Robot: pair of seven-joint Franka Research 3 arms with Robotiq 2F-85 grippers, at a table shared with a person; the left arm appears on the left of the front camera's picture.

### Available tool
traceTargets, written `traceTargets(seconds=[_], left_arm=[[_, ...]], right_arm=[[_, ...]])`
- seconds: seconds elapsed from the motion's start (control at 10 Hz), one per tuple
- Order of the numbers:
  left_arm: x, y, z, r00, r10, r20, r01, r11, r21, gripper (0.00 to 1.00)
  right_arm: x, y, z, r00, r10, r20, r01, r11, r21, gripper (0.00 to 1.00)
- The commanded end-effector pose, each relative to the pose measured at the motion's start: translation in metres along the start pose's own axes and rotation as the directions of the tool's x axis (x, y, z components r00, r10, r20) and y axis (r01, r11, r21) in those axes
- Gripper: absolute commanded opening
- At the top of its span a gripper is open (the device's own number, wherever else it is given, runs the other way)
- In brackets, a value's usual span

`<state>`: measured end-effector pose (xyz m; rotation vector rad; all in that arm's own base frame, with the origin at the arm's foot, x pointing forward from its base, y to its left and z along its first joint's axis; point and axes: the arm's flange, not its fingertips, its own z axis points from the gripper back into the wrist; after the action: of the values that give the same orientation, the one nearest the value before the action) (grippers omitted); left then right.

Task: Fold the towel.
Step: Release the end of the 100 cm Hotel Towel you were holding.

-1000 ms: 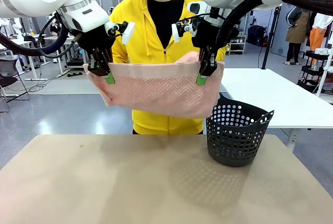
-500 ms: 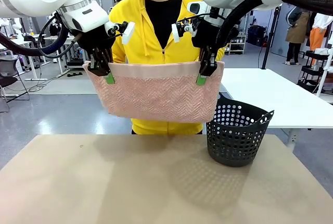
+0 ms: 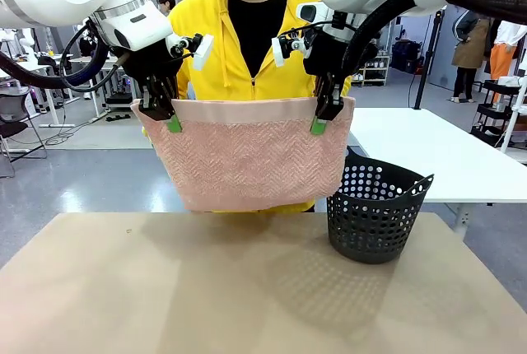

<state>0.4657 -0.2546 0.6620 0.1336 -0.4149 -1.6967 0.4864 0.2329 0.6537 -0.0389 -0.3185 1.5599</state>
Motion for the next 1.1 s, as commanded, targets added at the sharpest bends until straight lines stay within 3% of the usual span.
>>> traceTargets(seconds=[0.0,1.0], left_arm=[[-0.0007,0.0001,0.0016,1.000,0.000,-0.001,0.000,1.000,0.003,0.00],[-0.0007,0.0001,0.0016,1.000,0.000,-0.001,0.000,1.000,0.003,0.00]], right_arm=[[-0.0012,-0.0004,0.0005,1.000,0.000,-0.004,0.000,1.000,-0.002,0.00],[-0.0012,-0.0004,0.0005,1.000,0.000,-0.004,0.000,1.000,-0.002,0.00]])
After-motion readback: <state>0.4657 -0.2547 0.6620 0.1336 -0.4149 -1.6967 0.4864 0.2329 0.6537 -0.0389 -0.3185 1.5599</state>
